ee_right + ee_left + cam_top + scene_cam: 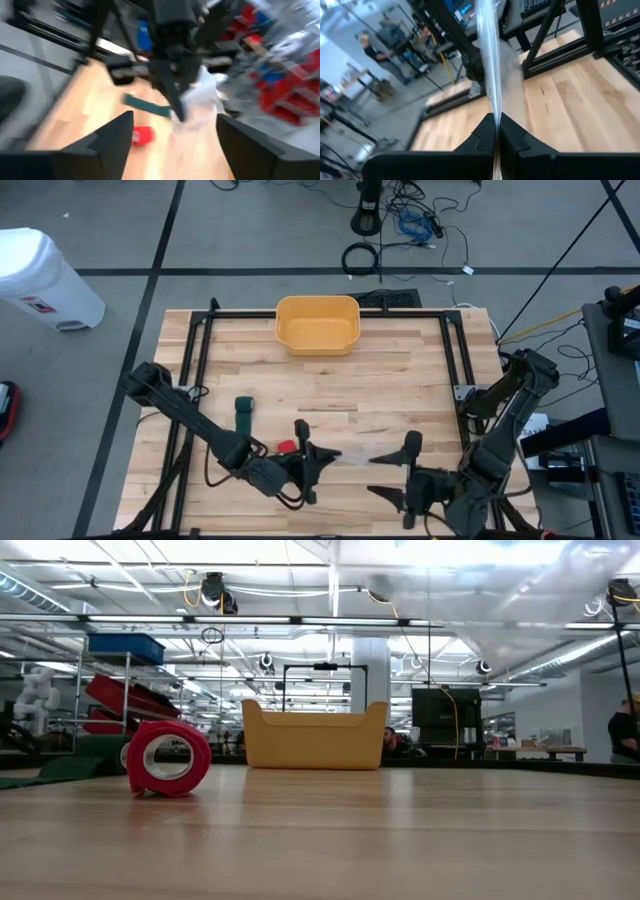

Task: Roll bandage
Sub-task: Open the transparent zip bag

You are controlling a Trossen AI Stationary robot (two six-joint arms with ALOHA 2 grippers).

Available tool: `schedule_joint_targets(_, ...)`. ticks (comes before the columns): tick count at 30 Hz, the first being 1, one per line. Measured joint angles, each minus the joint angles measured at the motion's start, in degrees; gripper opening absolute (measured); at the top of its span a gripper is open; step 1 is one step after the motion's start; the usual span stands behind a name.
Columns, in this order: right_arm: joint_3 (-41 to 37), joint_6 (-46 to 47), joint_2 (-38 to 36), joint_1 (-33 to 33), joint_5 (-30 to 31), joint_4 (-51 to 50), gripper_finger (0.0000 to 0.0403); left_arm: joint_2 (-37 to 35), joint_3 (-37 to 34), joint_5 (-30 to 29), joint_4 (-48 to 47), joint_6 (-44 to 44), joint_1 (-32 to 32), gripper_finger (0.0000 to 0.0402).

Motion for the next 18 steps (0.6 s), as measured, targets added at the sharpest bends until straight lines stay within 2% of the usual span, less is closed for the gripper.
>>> schedule_joint_targets(3,-0.04,-5.0,0.91,-0.84,5.14,2.05,0.0293,-0.57,0.0,-0.57,0.13,4.95,-0.84,0.0008)
schedule_joint_targets(7,-0.04,-10.04,1.04,-2.5,4.58,6.13,0.0305,-0.55,0.0,-2.32,-0.64,8.98,-1.42,0.0008)
schedule_joint_targets(14,-0.04,-14.32,1.02,-4.61,-6.63,8.24,0.03,-0.49,-0.02,-4.56,-3.59,9.54,-1.58,0.0008)
schedule_joint_targets(18,-0.04,-16.88,1.04,-5.02,-9.57,8.13,0.0299,-0.46,-0.02,-4.56,-4.62,9.47,-1.78,0.0008)
